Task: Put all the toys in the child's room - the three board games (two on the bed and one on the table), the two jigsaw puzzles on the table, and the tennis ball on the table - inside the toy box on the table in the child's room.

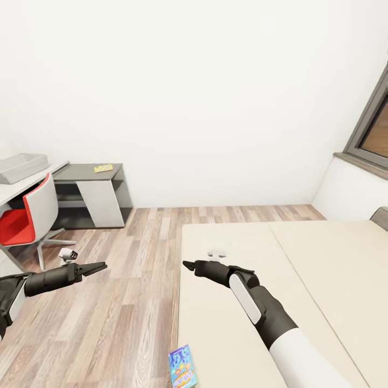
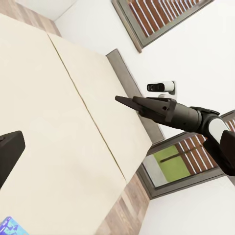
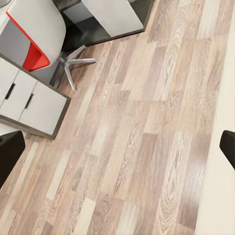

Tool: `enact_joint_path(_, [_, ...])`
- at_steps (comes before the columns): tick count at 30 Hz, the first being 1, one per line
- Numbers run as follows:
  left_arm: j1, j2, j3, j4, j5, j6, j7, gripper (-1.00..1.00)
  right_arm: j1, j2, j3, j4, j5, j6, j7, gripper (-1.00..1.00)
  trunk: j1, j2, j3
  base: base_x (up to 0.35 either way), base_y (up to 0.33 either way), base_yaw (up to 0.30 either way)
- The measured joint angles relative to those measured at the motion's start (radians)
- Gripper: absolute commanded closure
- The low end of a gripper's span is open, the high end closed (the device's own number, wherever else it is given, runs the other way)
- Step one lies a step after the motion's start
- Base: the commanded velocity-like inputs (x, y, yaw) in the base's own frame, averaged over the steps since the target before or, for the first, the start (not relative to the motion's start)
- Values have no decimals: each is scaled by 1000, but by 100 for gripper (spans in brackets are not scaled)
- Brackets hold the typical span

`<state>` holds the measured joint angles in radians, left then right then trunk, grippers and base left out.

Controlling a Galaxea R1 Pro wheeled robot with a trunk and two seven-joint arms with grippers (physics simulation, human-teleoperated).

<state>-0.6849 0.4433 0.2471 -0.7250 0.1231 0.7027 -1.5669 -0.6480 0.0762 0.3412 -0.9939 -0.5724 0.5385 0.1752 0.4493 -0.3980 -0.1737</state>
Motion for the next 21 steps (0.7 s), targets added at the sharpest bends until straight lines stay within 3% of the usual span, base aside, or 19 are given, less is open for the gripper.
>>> enact_joint_path(21, [0, 0, 0, 0, 0, 0, 0, -100, 0, 0, 0, 0, 0, 0, 0, -100, 0, 0, 35, 0, 0, 0])
